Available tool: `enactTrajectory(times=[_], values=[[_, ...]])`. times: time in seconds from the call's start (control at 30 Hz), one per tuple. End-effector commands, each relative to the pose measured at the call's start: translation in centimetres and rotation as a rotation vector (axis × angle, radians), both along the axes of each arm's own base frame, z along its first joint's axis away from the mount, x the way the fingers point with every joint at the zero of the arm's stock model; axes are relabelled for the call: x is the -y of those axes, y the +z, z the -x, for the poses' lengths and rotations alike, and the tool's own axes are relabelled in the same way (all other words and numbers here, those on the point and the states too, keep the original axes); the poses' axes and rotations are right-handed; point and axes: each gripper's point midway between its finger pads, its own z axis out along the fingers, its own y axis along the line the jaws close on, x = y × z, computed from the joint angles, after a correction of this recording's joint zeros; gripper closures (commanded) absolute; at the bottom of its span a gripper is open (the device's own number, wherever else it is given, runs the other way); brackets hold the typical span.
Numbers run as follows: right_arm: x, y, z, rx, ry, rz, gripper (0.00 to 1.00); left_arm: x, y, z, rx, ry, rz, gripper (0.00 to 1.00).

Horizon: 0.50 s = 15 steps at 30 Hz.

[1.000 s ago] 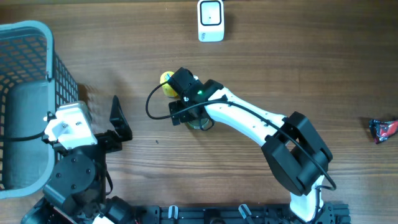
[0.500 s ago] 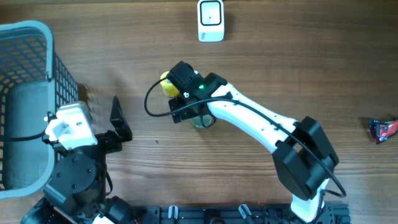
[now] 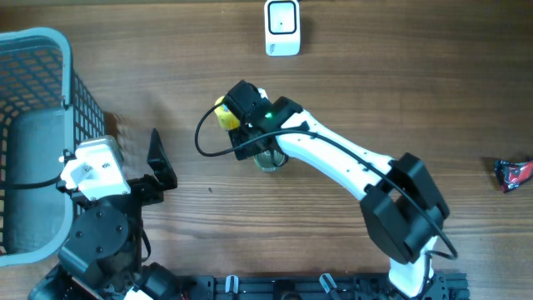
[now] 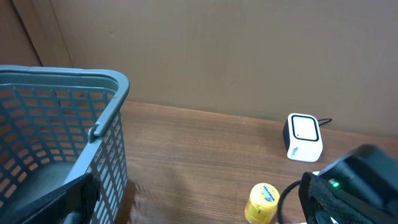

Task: Scan the item barcode
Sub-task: 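Close the right gripper on the tin can's pull-tab lid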

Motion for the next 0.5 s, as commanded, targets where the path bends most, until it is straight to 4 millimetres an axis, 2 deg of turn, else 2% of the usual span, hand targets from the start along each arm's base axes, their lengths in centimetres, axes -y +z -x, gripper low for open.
enactTrajectory(times=[0.0, 0.13, 0.47], values=[[-0.1, -2.3, -0.3, -0.035, 0.0, 0.027, 0.0, -0.5, 0.9, 0.4, 0.025, 0.018, 0.022, 0.0], [0.1, -3.7, 0.0, -0.063, -0.023, 0.044, 0.0, -0.5, 0.9, 0.4, 0.025, 0.017, 0.021, 0.0], [1.4, -5.2, 1.9, -0.15, -0.167, 0.057, 0.0, -0.5, 0.7, 0.4, 0.02, 0.018, 0.018, 0.0]])
